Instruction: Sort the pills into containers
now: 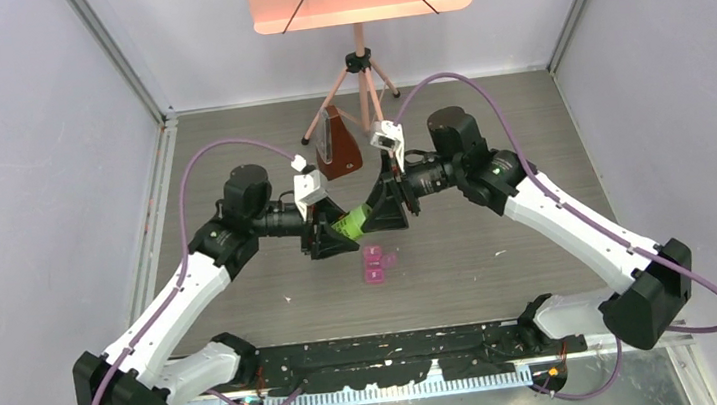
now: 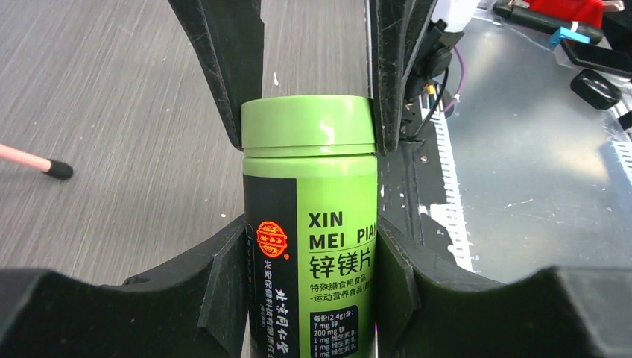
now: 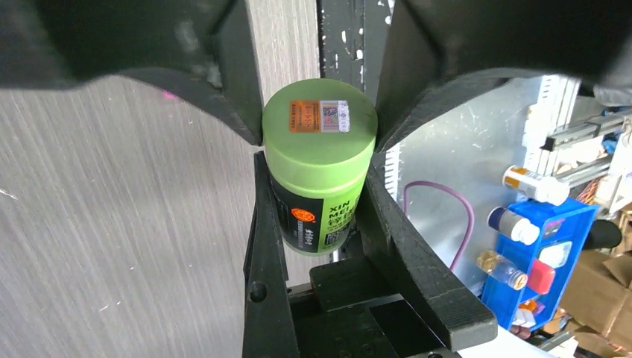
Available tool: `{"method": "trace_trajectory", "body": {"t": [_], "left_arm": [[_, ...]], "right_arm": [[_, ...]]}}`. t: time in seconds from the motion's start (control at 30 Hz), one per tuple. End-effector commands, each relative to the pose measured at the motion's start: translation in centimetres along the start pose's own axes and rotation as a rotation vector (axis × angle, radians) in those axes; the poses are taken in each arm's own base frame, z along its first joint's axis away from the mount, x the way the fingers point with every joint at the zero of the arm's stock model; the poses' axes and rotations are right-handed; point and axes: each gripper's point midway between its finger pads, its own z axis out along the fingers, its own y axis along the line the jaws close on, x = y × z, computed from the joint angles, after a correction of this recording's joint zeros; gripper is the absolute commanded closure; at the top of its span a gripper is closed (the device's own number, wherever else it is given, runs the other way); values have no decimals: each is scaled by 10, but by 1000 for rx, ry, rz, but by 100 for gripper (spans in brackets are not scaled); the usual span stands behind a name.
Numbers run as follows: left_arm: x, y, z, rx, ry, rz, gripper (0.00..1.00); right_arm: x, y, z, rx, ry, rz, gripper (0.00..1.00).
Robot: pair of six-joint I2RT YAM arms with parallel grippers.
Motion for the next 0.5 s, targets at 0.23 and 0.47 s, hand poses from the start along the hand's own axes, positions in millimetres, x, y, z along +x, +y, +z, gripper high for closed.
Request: {"method": "trace_trajectory", "body": {"t": [0.23, 0.47], "left_arm": [[-9, 27, -3, -162, -11, 140, 100], [-6, 61, -13, -374, 30, 262, 100]], "right_arm": [[-60, -17, -19, 240, -177, 163, 2], [-30, -48, -7, 459, -140, 542, 16]]}}
